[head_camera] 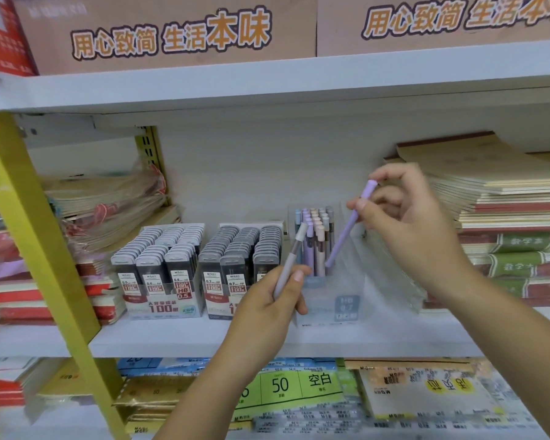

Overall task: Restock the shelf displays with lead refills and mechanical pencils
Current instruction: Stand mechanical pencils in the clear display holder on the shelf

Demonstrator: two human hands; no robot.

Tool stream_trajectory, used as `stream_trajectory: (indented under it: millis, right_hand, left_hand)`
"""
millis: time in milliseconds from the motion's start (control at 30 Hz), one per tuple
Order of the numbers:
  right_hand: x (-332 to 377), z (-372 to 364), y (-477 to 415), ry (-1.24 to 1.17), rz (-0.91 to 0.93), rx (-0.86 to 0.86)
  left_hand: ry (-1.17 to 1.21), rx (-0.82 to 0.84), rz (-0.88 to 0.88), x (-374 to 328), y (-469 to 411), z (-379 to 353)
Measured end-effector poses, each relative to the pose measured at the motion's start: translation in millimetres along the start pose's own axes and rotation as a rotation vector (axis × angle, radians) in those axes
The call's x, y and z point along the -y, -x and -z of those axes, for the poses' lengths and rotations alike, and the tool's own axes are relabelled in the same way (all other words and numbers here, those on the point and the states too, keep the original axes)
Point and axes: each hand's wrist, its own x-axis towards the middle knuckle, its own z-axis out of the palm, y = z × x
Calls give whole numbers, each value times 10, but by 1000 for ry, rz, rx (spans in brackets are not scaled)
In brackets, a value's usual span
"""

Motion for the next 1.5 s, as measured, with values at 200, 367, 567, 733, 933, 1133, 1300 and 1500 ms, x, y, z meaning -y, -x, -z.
stream_trajectory:
  millis: [200, 367, 567, 733, 933, 1133, 1300, 1500]
  right_hand:
    - [-147, -280, 68, 166, 68, 143]
    - [-202, -327, 89, 239, 62, 200]
    - [-213, -371, 44, 394, 78, 196]
    - [-207, -447, 1, 798, 166, 220]
    - [46, -385, 173, 152, -101, 152]
    - [246, -346, 196, -326, -289, 60]
    - [85, 9, -70, 24, -41, -159]
    - [-246, -122, -29, 442, -20, 86]
  left_hand:
    - [-21, -32, 3, 41, -6, 4]
    - [-26, -28, 12, 56, -13, 43]
    - [-21, -19, 12, 56, -11, 44]
    - [29, 4, 29, 25, 1, 72]
    - [56, 61, -3, -60, 19, 73]
    - [-151, -64, -136, -115, 5, -51]
    - [-915, -385, -624, -5, -26, 45]
    - [-1024, -432, -753, 116, -54, 40]
